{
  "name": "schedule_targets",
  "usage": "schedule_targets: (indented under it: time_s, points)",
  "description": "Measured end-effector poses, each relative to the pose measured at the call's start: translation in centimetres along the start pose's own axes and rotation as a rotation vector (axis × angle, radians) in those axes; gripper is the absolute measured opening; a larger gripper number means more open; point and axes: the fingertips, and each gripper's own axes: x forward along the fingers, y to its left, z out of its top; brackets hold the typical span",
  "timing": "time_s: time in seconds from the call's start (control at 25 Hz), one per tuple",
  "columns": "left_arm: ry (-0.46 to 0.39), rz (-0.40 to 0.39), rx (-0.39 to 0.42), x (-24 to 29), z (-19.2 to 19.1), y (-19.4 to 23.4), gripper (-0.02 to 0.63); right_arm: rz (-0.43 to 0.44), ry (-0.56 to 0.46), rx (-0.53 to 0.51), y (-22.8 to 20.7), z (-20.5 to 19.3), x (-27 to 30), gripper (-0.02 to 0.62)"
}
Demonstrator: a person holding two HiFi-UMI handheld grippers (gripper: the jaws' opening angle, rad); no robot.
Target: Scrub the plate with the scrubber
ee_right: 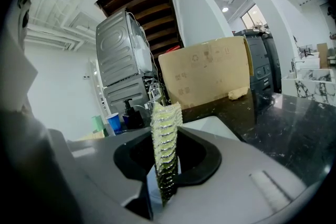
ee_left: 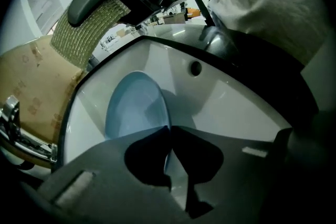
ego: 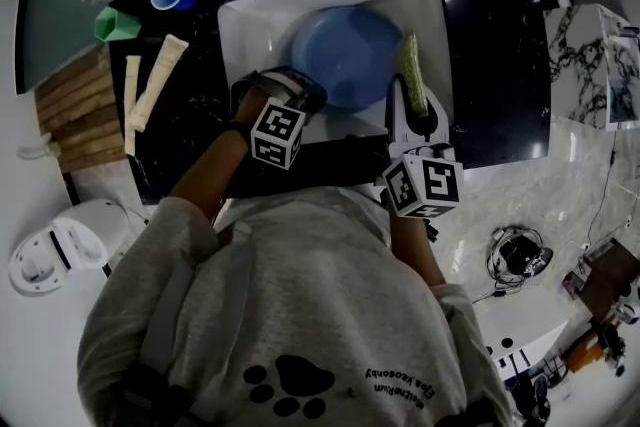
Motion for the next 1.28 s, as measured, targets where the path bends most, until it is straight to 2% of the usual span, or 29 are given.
schedule_targets:
  time_s: [0.28, 0.52, 0.92, 1.28]
  points:
    - [0.034, 0.057, 0.086, -3.4, -0.5, 0.5, 0.018, 0.034, -0.002, -0.021, 0.7, 0.7, 0.3, 0.069]
    - [0.04, 0.078, 0.131, -6.5, -0.5, 0.5, 0.018, 0.114, 0.012, -0.081, 2.7, 1.5, 1.0, 0.069]
    - [-0.032, 0.076, 0.102, -10.9, 1.7, 0.1, 0.018, 0.297, 0.109, -0.248, 7.0, 1.8, 2.7, 0.069]
    - [-0.043, 0.056, 0.098, -13.9, 2.9, -0.2, 0.018, 0.427, 0.186, -0.445, 9.2, 3.1, 2.3, 0.071]
